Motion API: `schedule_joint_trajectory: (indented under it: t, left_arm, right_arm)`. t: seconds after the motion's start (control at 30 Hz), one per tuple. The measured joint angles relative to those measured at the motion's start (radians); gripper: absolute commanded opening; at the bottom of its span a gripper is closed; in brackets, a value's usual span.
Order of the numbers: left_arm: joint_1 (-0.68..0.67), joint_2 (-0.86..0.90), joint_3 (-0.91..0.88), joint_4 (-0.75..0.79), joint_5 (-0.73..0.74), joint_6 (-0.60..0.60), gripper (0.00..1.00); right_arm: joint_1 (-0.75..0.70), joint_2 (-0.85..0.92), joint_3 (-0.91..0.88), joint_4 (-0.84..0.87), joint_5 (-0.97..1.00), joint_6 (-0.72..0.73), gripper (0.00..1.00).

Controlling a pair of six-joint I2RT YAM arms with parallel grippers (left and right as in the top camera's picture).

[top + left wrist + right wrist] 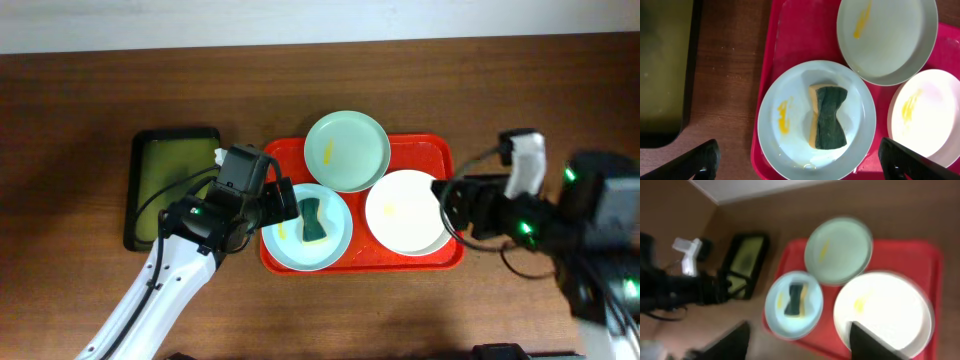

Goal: Clean dirty plates on tray and stack at the side
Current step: 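Reach the right gripper to the light blue plate rim and grasp it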

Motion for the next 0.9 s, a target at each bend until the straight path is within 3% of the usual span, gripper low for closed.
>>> schedule_joint_trajectory:
  t: [0.13, 0.27, 0.57, 0.9]
  left_arm:
    - [0.000, 0.000, 0.000, -0.018, 0.000, 0.000, 1.00]
    - [0.000, 0.000, 0.000, -0.023, 0.000, 0.000, 0.99]
    - [0.000, 0.000, 0.000, -0.023, 0.000, 0.000, 0.99]
    - [0.000, 0.000, 0.000, -0.023, 0.000, 0.000, 1.00]
  right_arm:
    - [0.082, 0.183, 0.000, -0.006, 0.033, 0.001, 0.39]
    - [0.202, 0.350, 0.000, 0.040, 0.135, 0.010, 0.48]
    - [0.394, 0.710, 0.000, 0.207, 0.291, 0.057, 0.50]
    - [0.440, 0.819, 0.000, 0.272, 0.314, 0.053, 0.46]
